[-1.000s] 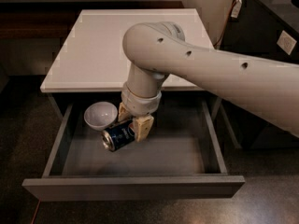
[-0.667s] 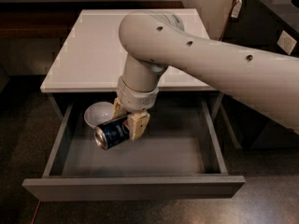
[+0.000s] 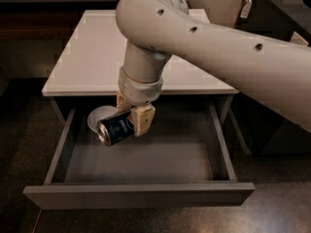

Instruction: Pick pepsi can from top drawer and place on counter

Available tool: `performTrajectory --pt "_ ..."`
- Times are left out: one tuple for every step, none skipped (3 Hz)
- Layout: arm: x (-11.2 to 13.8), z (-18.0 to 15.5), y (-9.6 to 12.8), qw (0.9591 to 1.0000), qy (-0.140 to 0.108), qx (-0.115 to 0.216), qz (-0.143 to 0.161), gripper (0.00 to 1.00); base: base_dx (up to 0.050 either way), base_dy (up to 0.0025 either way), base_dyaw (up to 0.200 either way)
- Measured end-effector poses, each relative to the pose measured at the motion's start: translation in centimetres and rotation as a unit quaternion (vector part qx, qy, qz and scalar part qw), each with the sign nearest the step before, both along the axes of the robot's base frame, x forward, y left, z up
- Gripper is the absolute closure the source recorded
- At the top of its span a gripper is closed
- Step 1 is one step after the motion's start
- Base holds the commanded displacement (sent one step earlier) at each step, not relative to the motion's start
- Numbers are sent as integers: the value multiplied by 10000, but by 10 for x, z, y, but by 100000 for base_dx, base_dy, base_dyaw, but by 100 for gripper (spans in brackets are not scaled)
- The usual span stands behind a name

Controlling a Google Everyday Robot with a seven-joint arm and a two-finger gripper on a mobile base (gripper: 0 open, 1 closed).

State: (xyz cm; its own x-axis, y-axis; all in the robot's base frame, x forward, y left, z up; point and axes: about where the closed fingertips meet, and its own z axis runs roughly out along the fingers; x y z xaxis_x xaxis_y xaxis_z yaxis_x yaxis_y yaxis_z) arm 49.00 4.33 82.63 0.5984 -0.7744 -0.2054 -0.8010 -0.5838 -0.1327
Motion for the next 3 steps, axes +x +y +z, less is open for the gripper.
performTrajectory --pt "17 17 -8 9998 -40 -183 -51 100 0 0 0" --pt "49 41 -29 9994 -142 -226 -225 100 0 0 0" --pt "73 53 -40 9989 -243 -162 -365 100 0 0 0"
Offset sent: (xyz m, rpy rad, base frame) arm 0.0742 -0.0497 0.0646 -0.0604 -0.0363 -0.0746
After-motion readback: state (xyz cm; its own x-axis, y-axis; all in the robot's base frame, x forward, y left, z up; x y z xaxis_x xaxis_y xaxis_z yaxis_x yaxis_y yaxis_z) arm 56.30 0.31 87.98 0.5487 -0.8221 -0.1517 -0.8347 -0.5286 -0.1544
